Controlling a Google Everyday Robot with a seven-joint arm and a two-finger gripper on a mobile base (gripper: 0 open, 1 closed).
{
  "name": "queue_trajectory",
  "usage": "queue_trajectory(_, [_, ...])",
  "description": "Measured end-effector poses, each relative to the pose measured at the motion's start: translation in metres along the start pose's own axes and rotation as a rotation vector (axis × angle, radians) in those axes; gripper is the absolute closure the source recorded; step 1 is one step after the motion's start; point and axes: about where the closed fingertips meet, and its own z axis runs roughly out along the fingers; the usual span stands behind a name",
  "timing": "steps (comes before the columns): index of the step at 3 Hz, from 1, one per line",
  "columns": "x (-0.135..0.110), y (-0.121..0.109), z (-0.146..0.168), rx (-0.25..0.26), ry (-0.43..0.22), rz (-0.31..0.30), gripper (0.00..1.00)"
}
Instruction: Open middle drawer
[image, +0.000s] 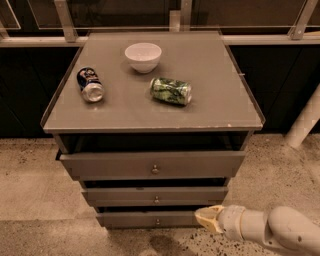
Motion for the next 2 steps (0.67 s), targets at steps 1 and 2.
queue_trajectory(1, [-0.001, -0.027, 0.022, -0.122, -0.058, -0.104, 1.0])
queue_trajectory(2, [-0.015, -0.063, 0.028, -0.125, -0.133, -0.142, 1.0])
